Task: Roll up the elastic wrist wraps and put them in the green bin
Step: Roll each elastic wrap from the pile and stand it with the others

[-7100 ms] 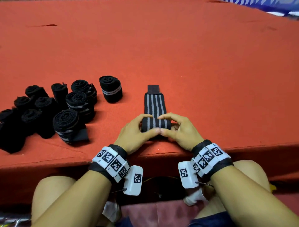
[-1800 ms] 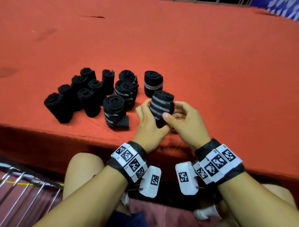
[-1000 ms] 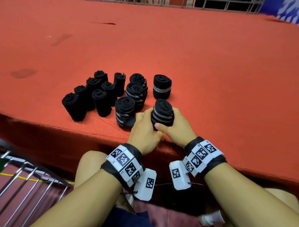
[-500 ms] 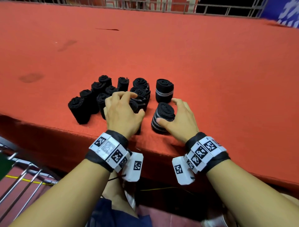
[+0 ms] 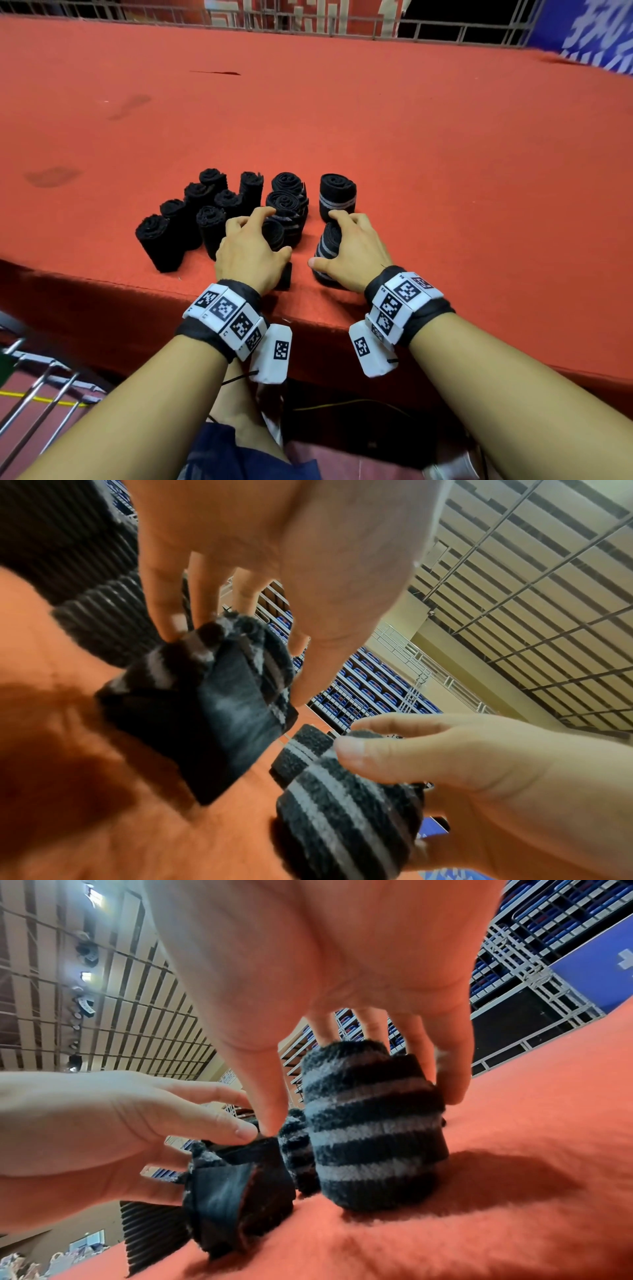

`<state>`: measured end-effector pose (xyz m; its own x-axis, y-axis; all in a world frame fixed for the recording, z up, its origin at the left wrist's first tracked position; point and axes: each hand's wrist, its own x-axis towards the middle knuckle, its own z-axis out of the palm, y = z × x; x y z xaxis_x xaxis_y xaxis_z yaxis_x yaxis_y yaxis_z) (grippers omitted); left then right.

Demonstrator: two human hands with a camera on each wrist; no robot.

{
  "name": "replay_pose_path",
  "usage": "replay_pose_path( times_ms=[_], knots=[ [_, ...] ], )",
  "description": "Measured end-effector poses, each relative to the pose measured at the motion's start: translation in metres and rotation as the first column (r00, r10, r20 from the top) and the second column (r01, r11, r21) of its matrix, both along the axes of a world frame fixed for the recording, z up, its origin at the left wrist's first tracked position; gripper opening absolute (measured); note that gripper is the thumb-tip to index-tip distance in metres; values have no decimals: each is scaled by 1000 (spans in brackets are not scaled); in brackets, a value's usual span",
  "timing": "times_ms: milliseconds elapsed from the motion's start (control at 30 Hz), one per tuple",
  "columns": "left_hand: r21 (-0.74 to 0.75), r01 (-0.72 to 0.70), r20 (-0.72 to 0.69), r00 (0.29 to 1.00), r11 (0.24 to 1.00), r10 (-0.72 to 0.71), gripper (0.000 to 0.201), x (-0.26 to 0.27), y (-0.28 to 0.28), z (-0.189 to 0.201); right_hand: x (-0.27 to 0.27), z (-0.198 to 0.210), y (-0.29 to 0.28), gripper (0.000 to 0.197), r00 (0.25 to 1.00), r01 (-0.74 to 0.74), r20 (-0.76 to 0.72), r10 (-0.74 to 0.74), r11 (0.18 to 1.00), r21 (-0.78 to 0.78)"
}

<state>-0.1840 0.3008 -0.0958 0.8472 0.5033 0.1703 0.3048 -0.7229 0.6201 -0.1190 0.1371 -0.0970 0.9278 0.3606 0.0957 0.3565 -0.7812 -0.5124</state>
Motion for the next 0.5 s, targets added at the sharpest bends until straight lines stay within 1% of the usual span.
replay_pose_path(
  times_ms=[100, 200, 333, 400, 500],
  knots=[
    [-10, 16, -9, 1000, 1000, -16, 59, -2, 0, -2, -2, 1, 0, 91, 1000, 1, -23, -2, 1000, -26],
    [20, 40, -53, 998, 999, -39, 62, -3, 0, 0, -3, 3, 1, 96, 999, -28, -46, 26, 999, -41],
    [20, 81, -128, 989, 996, -78, 65, -2, -5, 8, -5, 4, 2, 102, 998, -48, -54, 41, 989, -137],
    [15, 114, -149, 983, 993, -111, 65, -5, -11, 10, -5, 5, 1, 98, 998, -47, -43, 40, 985, -169],
    [17, 164, -176, 972, 986, -158, 63, -8, -18, 10, -5, 6, -4, 86, 999, -34, -36, 28, 985, -171]
  ],
)
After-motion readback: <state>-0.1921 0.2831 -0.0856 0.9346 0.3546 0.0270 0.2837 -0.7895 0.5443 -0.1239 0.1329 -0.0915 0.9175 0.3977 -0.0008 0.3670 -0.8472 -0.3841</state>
